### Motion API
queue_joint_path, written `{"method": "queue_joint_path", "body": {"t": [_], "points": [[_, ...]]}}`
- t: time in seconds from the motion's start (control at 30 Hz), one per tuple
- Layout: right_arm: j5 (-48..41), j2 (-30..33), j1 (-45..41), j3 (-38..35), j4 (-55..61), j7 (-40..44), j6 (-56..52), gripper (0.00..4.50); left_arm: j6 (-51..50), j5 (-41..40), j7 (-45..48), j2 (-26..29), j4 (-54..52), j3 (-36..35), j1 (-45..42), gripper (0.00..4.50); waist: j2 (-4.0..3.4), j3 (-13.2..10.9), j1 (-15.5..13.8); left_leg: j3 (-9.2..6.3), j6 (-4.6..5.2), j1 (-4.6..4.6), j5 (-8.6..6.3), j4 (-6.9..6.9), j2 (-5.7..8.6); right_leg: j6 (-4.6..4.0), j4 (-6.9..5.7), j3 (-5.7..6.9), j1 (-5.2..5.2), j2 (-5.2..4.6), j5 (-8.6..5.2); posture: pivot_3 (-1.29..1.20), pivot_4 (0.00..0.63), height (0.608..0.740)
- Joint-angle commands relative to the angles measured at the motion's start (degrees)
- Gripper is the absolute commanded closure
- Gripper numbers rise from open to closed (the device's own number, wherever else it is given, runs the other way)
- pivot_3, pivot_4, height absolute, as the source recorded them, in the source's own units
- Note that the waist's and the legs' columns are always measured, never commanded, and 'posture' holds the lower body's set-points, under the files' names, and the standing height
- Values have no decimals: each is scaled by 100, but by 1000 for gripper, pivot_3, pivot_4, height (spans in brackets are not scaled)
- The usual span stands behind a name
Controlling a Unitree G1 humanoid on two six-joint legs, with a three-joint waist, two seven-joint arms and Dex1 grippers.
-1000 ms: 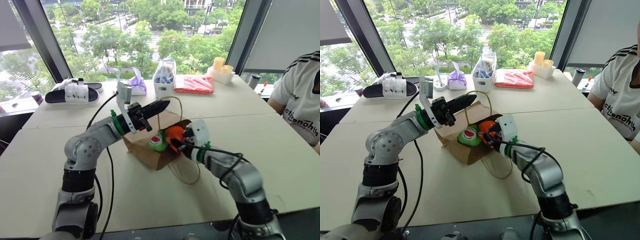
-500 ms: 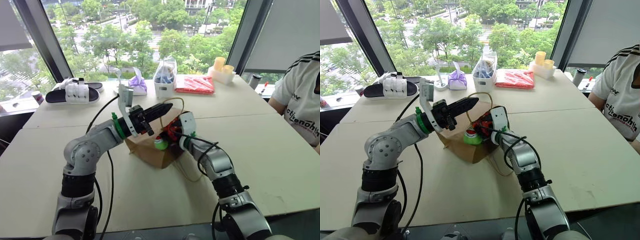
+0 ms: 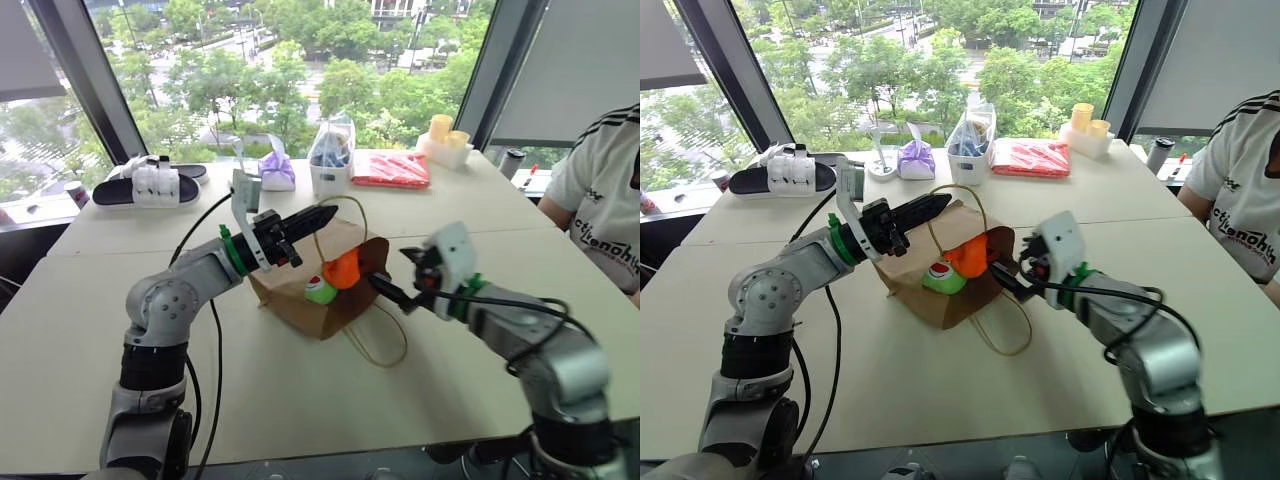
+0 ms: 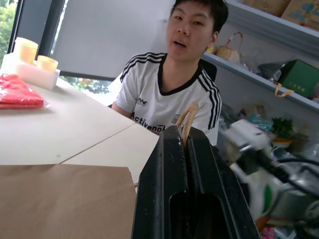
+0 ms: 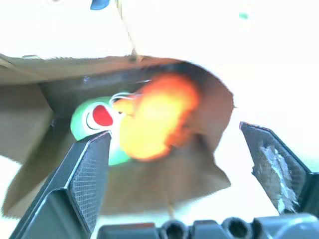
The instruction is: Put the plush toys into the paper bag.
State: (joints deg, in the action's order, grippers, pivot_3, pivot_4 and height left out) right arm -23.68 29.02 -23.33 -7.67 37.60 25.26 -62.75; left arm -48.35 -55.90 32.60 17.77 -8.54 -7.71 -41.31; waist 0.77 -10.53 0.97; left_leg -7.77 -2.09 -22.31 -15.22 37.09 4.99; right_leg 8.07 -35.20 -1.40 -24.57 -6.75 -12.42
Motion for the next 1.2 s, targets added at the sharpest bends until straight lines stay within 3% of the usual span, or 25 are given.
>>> {"method": "queue_joint_path", "body": {"t": [0.03, 0.3, 0.5, 0.6, 0.83, 0.97, 1.2], "points": [[-143, 242, 548, -151, 293, 34, -271, 53, 163, 44, 133, 35, -19, -63, -149, 4500, -1, 1, -23, -3, 0, 4, 0, -1, -2, -1, -3, 2, 5, 3, -1, 0, 150, 740], [381, 306, 1346, 489, -400, -203, 343, 53, 201, 112, 199, 12, 20, -26, -192, 4500, 0, 0, -33, 2, 0, 0, 0, 7, 1, 0, -2, -1, 6, -1, 0, 0, 150, 740], [642, -81, 1296, 844, -1263, -345, 1000, 53, 157, 131, 188, 12, -26, -40, -192, 4500, 0, 0, -24, 2, -1, 0, 1, 6, 1, 0, -2, -1, 6, -1, 0, 0, 150, 740], [769, -169, 1201, 960, -1567, -369, 1251, 841, 131, 105, 153, 3, -49, -66, -205, 4500, 0, 0, -24, 2, -2, 1, 1, 7, 1, 0, -2, -1, 6, -1, 0, 0, 150, 740], [936, -242, 1092, 1120, -1784, -317, 1560, 4434, 137, 100, 92, -1, -110, -91, -132, 4500, 0, 0, -24, 1, -3, 1, 2, 6, 1, 0, -2, -1, 6, 0, 0, 0, 150, 740], [807, -73, 1083, 1051, -1422, -83, 1490, 4434, 155, 83, 62, -5, -123, -118, -109, 4500, 0, 0, -28, 1, -3, 1, 2, 7, 1, 0, -2, -1, 6, 0, 0, 0, 150, 740], [-764, 94, -76, -511, -353, 147, 231, 4434, 332, 103, 162, 130, 395, -374, -661, 4500, 1, -2, -38, -4, -3, -2, 2, 9, 1, 0, -2, 1, 5, 0, 0, 0, 150, 740]]}}
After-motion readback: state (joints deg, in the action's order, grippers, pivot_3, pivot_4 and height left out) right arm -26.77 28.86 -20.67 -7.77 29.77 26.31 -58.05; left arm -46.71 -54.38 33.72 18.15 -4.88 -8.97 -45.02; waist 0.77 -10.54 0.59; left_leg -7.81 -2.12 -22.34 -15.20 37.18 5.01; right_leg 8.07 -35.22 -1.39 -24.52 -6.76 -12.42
